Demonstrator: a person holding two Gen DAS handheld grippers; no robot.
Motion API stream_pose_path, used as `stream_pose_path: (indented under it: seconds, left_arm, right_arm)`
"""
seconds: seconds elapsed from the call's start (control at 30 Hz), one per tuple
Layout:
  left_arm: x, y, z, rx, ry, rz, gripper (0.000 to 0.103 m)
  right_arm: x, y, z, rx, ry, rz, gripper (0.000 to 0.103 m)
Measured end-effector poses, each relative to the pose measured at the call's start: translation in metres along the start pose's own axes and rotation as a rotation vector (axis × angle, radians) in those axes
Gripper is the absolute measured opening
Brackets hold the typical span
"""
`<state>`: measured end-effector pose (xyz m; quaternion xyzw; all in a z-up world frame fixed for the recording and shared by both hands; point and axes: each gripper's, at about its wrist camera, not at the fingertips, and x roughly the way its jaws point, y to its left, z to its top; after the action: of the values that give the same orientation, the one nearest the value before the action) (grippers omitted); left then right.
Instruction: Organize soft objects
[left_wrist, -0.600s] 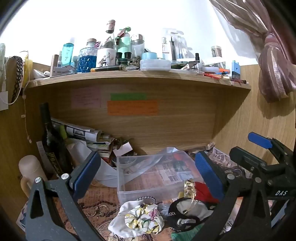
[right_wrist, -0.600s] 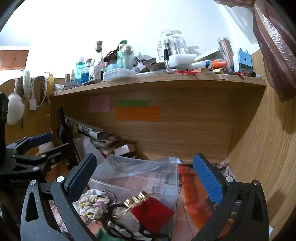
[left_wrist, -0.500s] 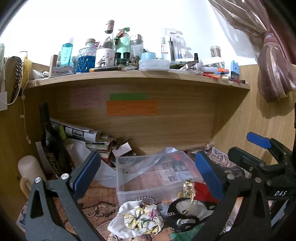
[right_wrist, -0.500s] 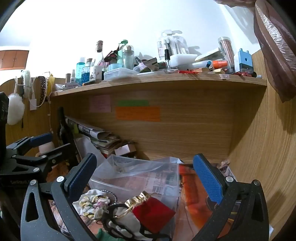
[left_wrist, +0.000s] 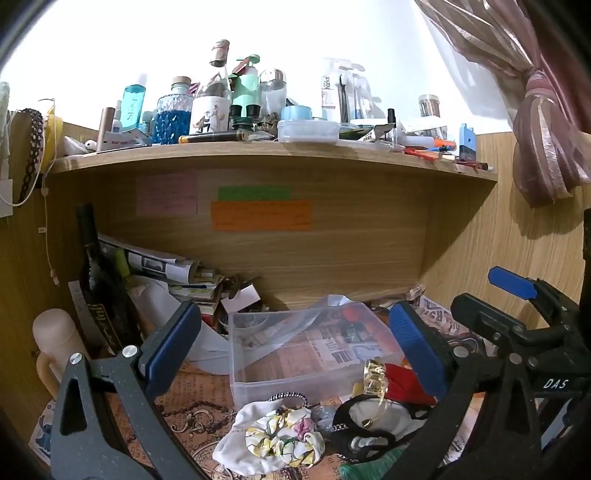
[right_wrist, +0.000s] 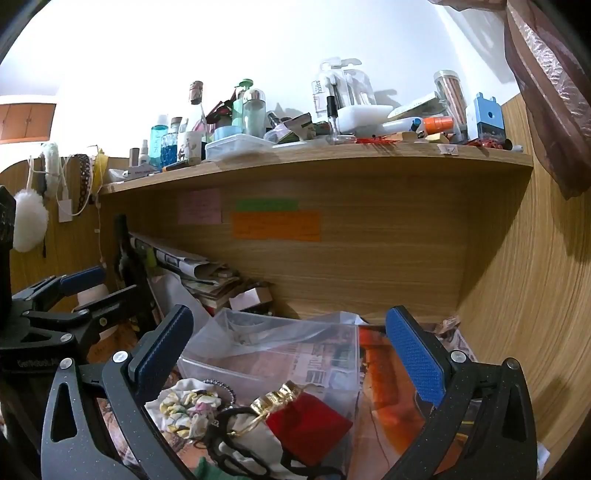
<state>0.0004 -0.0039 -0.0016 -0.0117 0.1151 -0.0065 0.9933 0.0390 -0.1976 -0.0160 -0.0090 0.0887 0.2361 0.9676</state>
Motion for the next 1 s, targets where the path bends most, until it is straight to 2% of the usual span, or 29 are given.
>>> stream_pose_path:
  seconds: [1.0]
  left_arm:
    - [0.0008, 0.0004, -0.0001, -0.006, 0.004, -0.003, 0.103]
  right_arm:
    - [-0.0016, 0.0034, 0.0024, 0.014, -0.003, 0.010, 0.103]
